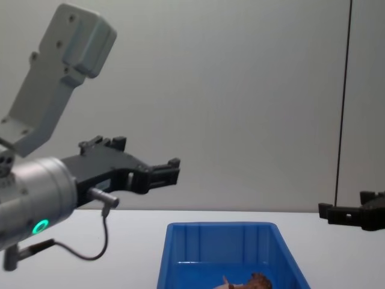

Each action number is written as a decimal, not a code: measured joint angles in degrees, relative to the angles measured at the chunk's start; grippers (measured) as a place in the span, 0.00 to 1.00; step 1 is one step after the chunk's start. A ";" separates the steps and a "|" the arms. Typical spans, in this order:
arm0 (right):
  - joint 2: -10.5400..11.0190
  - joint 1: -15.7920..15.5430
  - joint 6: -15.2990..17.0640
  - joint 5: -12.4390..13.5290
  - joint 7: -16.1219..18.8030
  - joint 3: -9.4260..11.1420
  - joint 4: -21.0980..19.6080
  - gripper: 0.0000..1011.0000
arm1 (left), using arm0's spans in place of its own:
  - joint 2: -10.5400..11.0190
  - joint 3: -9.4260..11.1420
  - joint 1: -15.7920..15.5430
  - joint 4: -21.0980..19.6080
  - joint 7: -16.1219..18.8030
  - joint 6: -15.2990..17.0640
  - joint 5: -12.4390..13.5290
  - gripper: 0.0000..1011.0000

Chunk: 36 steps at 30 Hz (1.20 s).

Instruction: Pick up the two dolls from the table and place them into the box.

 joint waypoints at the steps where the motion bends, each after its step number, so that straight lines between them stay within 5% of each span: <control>1: 0.08 -0.03 -0.02 0.04 0.01 0.08 0.01 0.99 | 0.44 -0.17 0.40 -0.36 0.00 0.61 -0.10 0.99; 17: 0.55 -0.20 -0.12 0.22 0.08 0.47 0.07 0.99 | 5.61 -1.72 6.22 -2.27 1.33 5.78 -4.84 0.99; 36: 0.68 -0.27 -0.11 0.28 0.08 0.61 0.06 0.99 | 5.44 -1.85 7.52 5.89 -2.16 5.75 -7.82 0.99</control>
